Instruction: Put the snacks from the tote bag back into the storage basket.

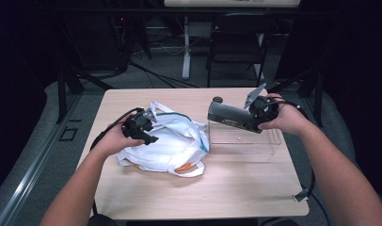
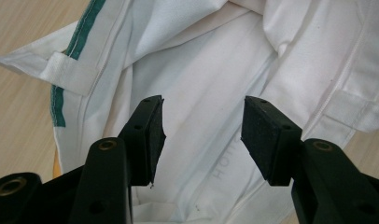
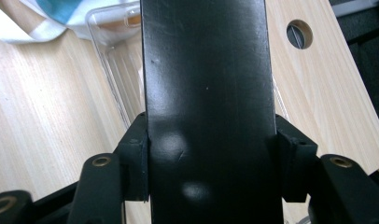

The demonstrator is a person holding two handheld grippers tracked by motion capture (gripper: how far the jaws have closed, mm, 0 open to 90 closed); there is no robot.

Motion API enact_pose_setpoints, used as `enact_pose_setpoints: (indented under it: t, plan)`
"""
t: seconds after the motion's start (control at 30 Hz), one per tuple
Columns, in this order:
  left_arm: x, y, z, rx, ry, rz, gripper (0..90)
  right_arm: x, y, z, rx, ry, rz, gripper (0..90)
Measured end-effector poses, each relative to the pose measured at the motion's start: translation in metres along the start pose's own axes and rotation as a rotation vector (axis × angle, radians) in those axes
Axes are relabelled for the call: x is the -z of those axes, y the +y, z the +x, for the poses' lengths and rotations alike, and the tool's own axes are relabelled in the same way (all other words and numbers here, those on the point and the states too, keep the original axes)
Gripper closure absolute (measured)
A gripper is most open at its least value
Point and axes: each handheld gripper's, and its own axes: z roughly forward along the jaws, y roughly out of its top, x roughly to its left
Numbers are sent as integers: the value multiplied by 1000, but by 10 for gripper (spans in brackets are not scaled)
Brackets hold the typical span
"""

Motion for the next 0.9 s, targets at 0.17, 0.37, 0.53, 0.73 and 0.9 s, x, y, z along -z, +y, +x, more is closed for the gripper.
enact_pose_setpoints:
  t: [0.17, 0.37, 0.53, 0.73, 0.9]
  plan:
    - [-4, -5, -4, 23, 14, -7, 496, -1, -3, -2, -7, -2, -3, 417]
    - [-7, -13, -7, 52, 36, -13, 502, -5, -9, -4, -6, -2, 7, 417]
    - [-6, -22, -9, 80, 36, -30, 500, -9, -14, -7, -11, -4, 9, 417]
    - [-8, -27, -16, 80, 42, -46, 500, -14, -18, -8, -12, -9, 14, 417]
    - [-11, -27, -22, 52, 28, -48, 496, -18, -19, -7, -7, -11, 30, 417]
